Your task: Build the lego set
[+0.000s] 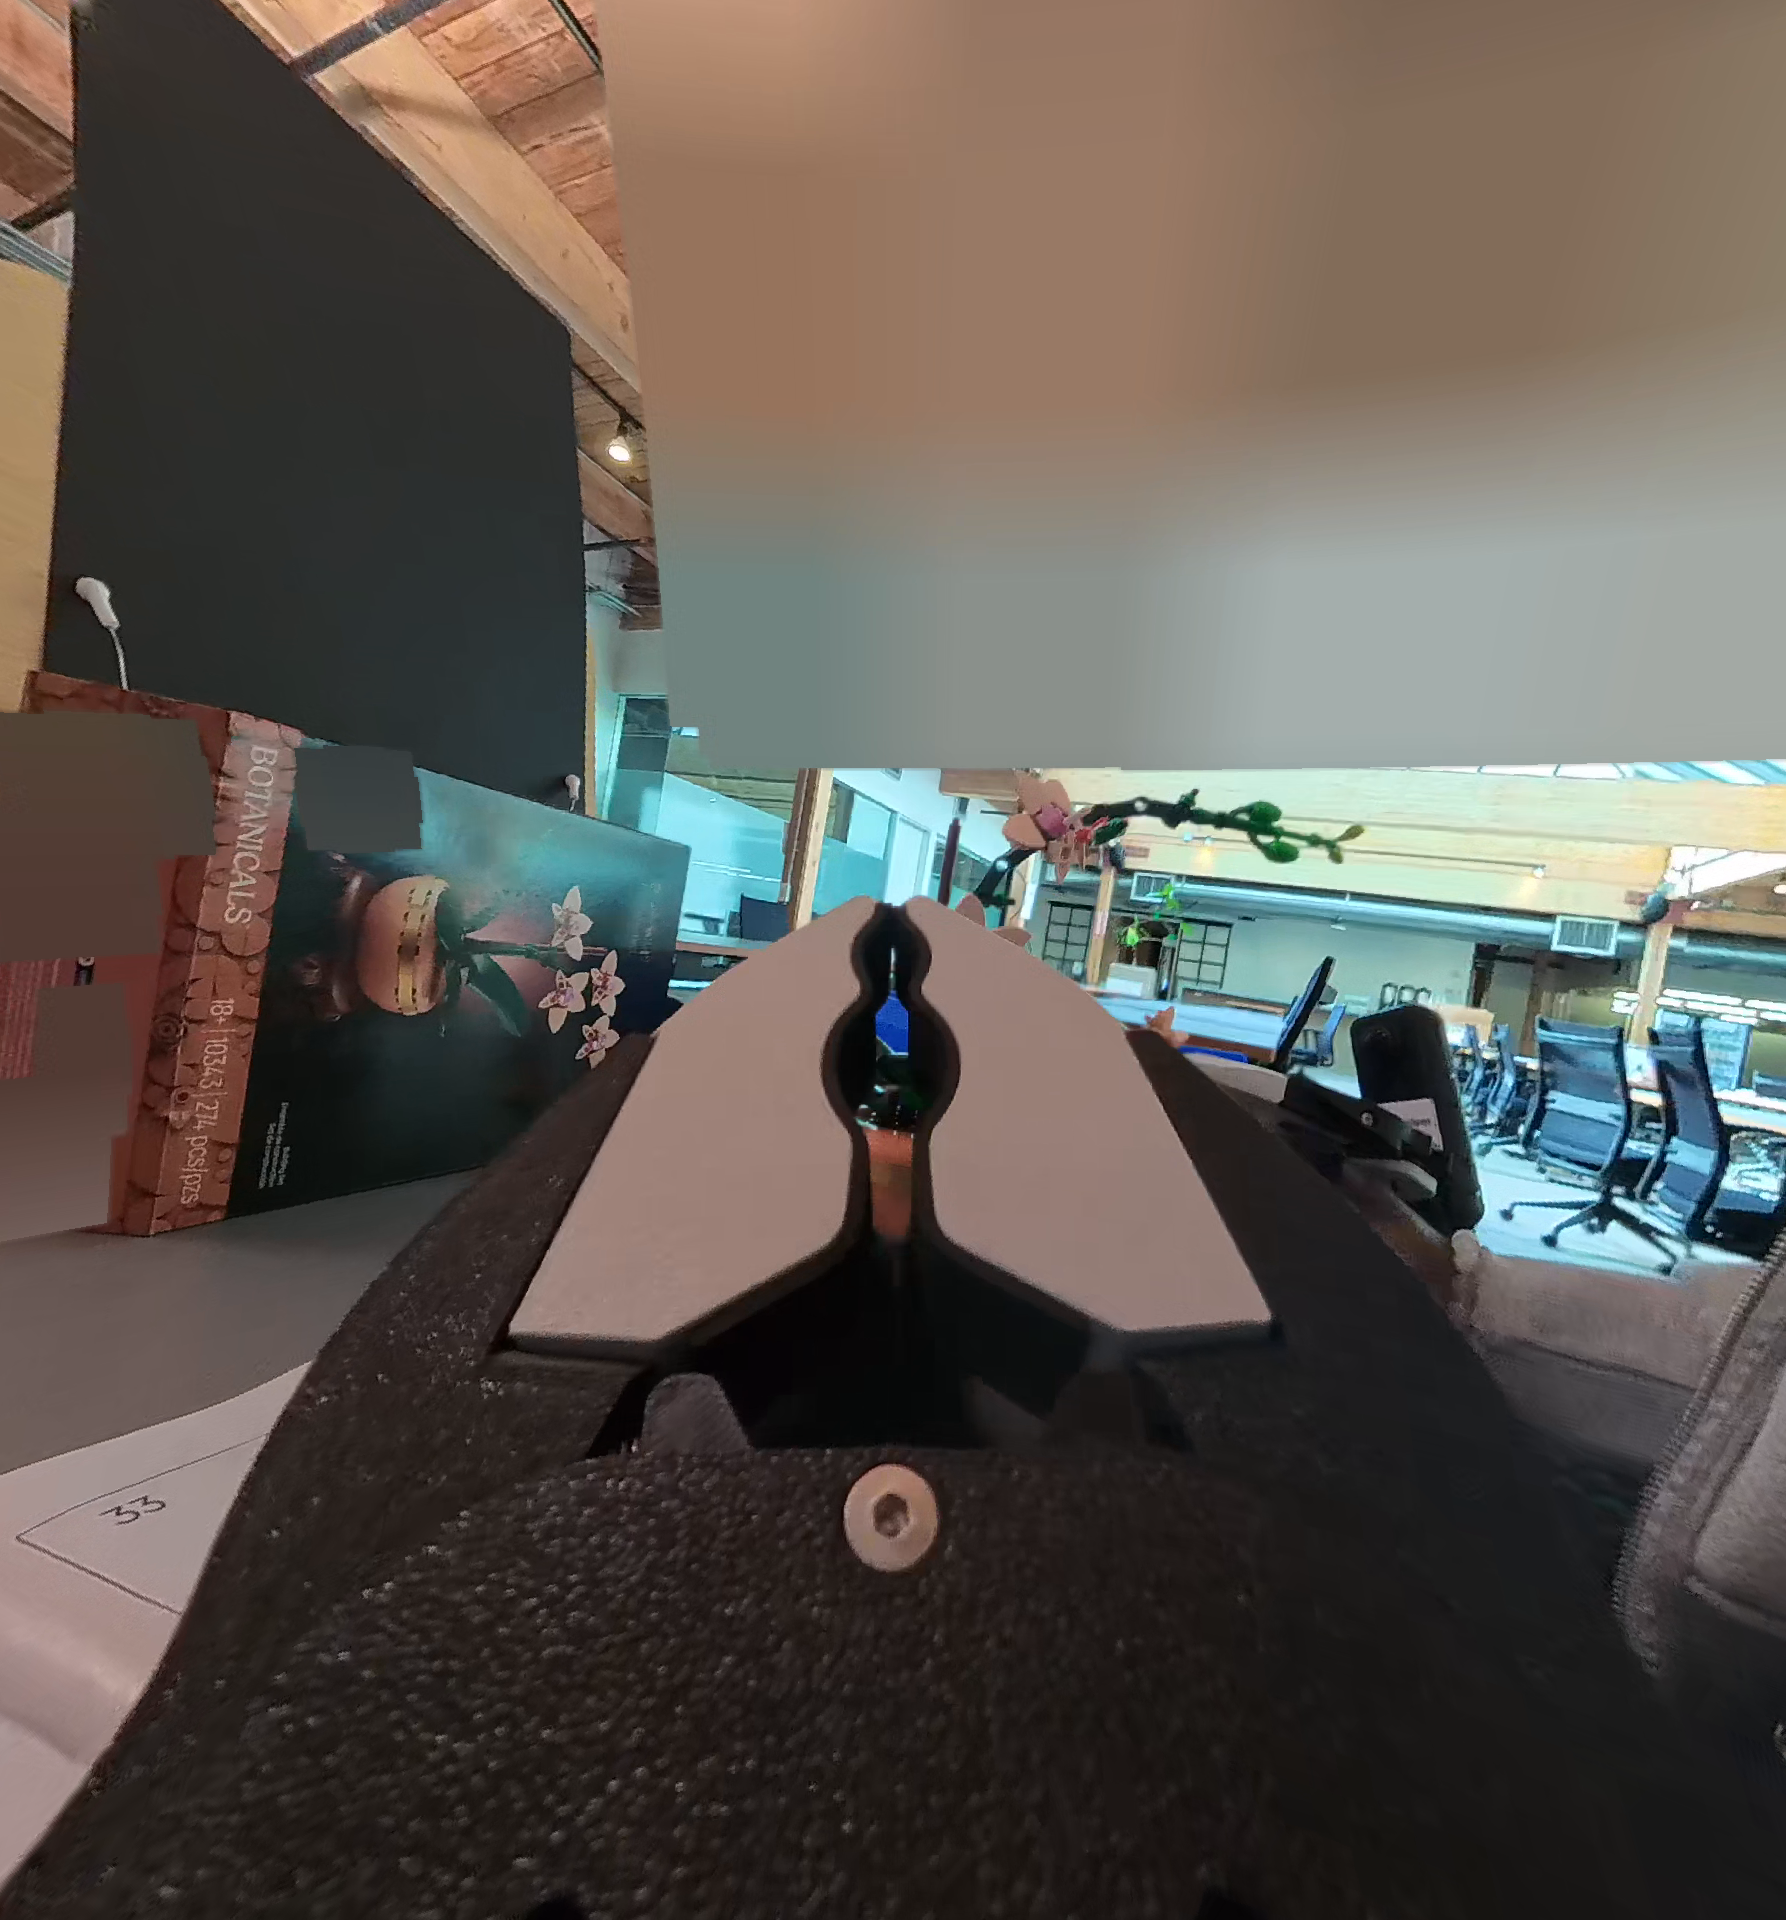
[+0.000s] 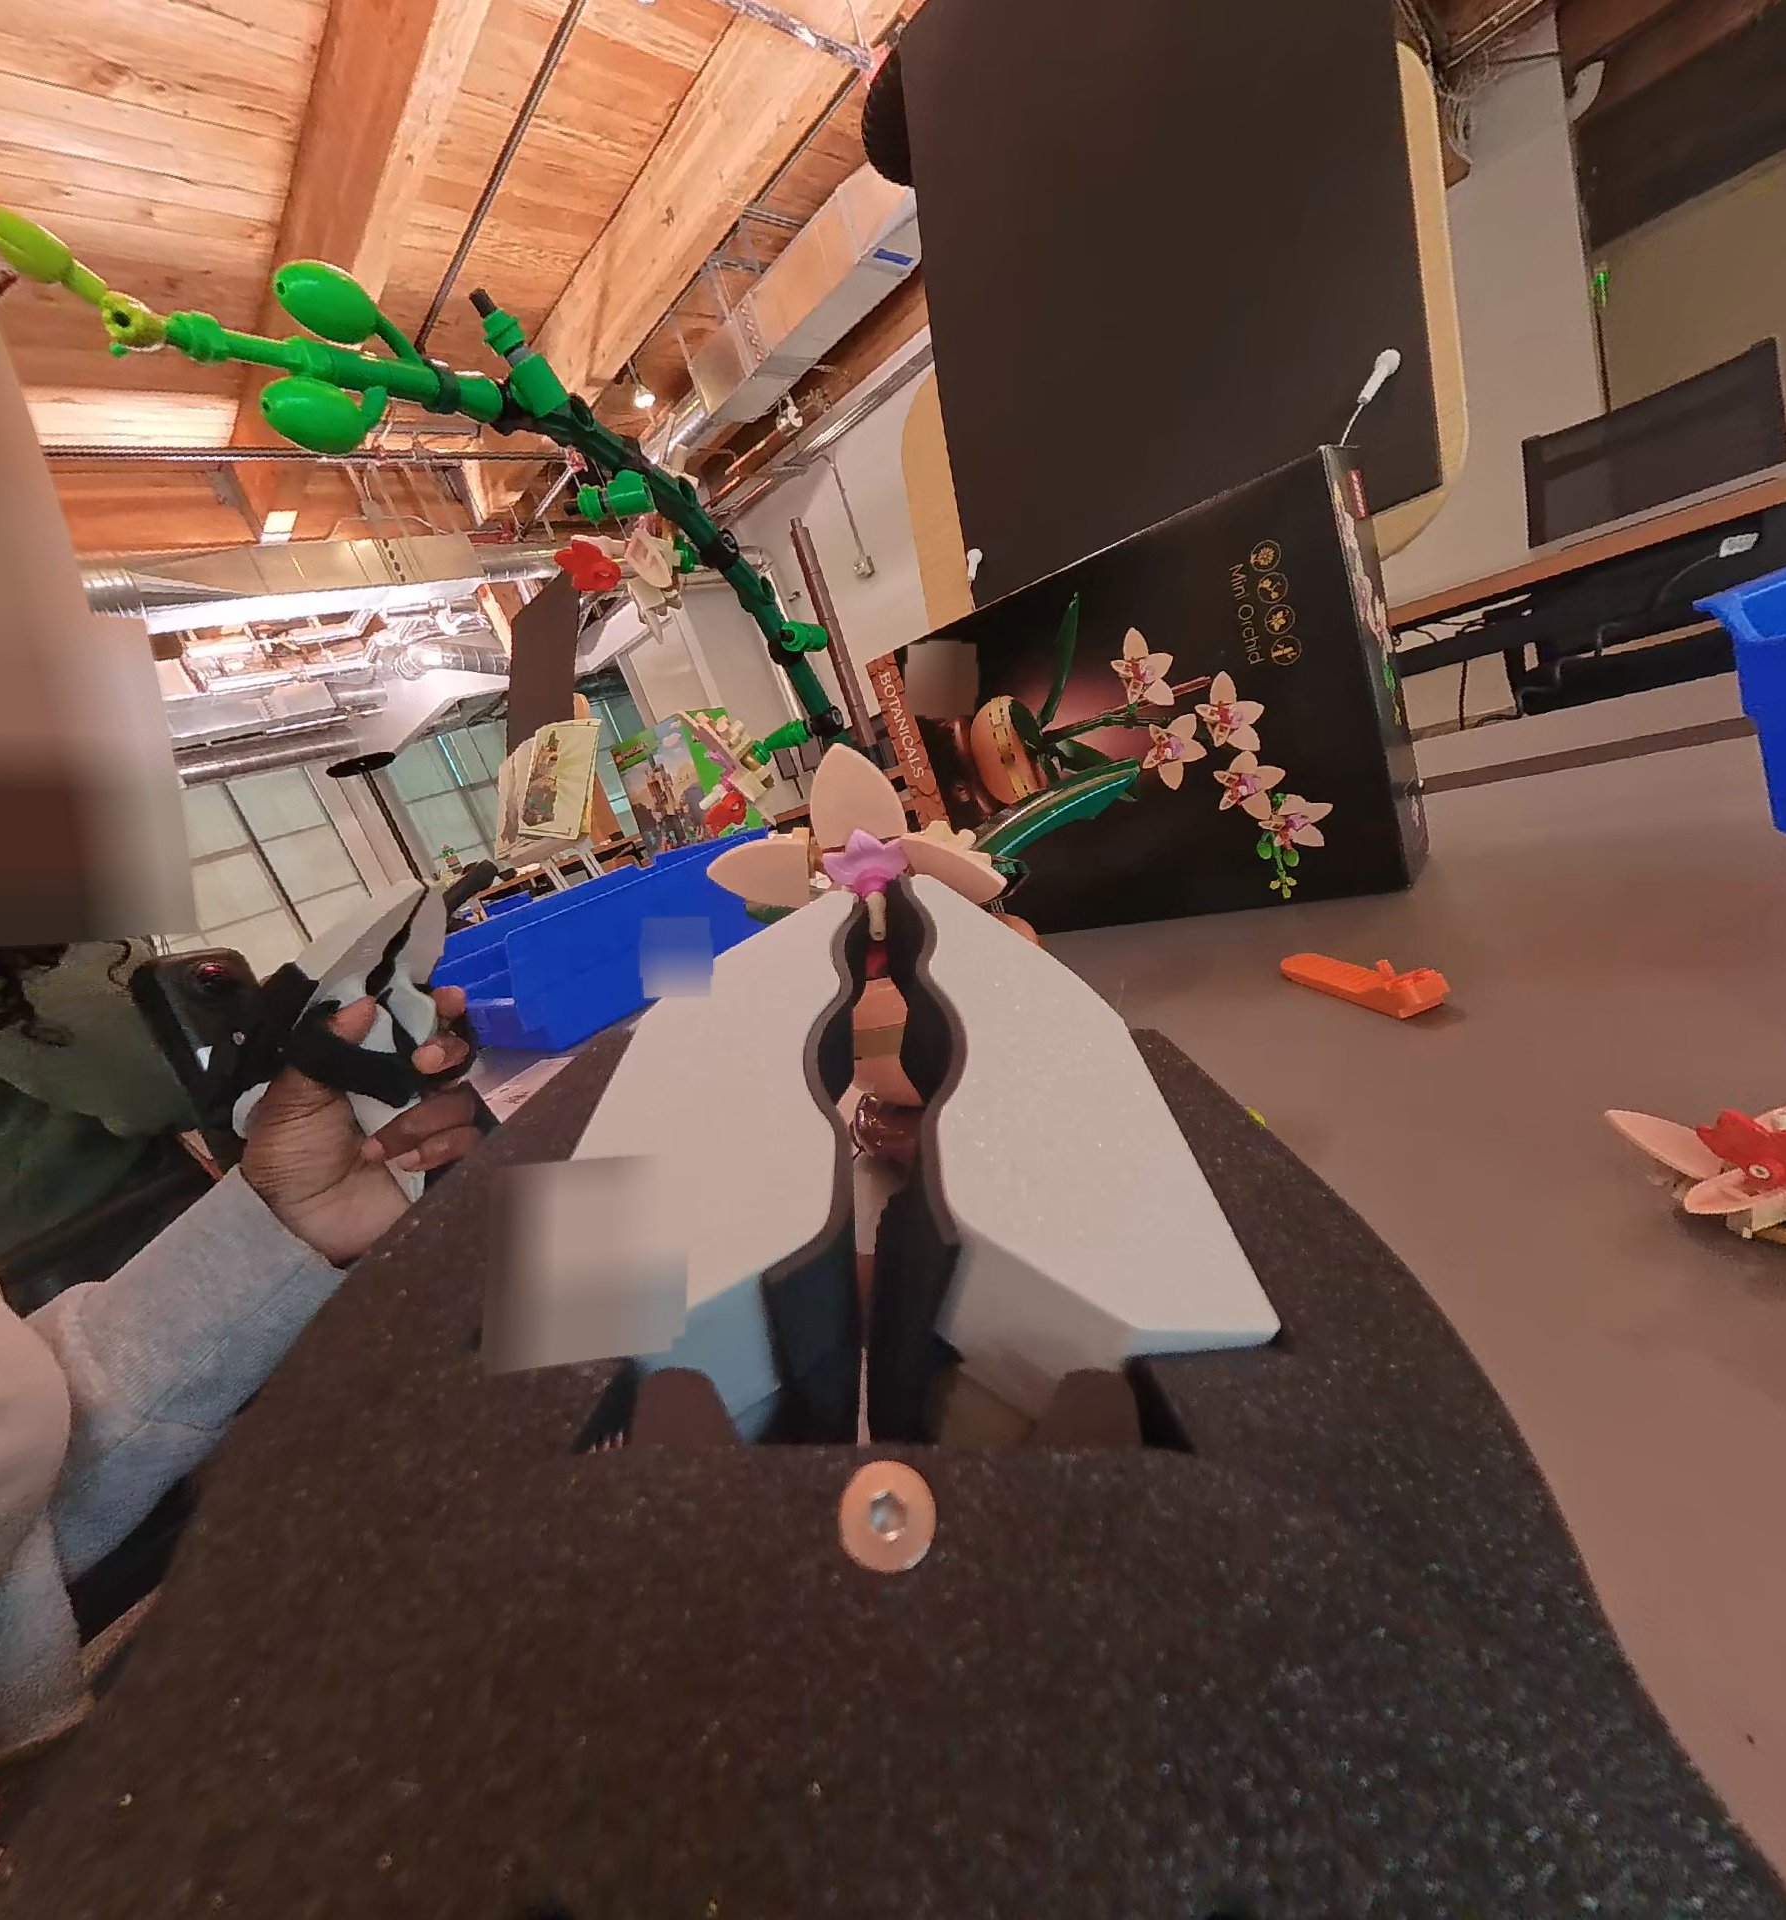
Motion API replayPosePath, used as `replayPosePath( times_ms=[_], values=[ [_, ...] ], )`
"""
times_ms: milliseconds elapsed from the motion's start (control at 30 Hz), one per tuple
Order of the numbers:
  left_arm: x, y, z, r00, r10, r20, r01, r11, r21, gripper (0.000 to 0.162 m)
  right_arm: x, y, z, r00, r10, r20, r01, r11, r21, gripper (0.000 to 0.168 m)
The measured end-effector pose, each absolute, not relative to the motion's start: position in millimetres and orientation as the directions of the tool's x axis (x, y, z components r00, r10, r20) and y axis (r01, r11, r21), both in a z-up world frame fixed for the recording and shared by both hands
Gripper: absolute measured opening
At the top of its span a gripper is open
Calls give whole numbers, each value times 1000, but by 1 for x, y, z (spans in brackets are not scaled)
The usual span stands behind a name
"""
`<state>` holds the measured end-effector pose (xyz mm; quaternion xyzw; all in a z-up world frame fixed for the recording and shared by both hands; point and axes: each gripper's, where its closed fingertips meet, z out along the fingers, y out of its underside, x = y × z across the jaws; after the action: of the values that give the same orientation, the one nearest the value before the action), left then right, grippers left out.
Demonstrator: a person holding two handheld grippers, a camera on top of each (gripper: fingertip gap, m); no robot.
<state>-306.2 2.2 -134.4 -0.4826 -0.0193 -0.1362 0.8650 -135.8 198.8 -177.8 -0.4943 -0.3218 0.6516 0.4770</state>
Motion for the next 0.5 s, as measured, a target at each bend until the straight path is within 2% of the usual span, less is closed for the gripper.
replayPosePath(
  times_ms=[133, 300, 400, 500],
  values=[
    [-305, 3, -136, 967, -205, 149, 233, 487, -842, 0, -136, 199, -178, -55, 940, -338, -304, -338, -891, 4],
    [-329, -12, -131, 957, -152, 247, 289, 566, -772, 0, -135, 199, -177, -56, 940, -337, -311, -337, -889, 4],
    [-344, -23, -128, 940, -127, 318, 324, 629, -707, 8, -134, 199, -177, -60, 939, -339, -313, -340, -886, 4],
    [-348, -24, -128, 930, -128, 345, 343, 638, -689, 16, -134, 199, -177, -58, 939, -338, -318, -338, -886, 4]
  ],
)
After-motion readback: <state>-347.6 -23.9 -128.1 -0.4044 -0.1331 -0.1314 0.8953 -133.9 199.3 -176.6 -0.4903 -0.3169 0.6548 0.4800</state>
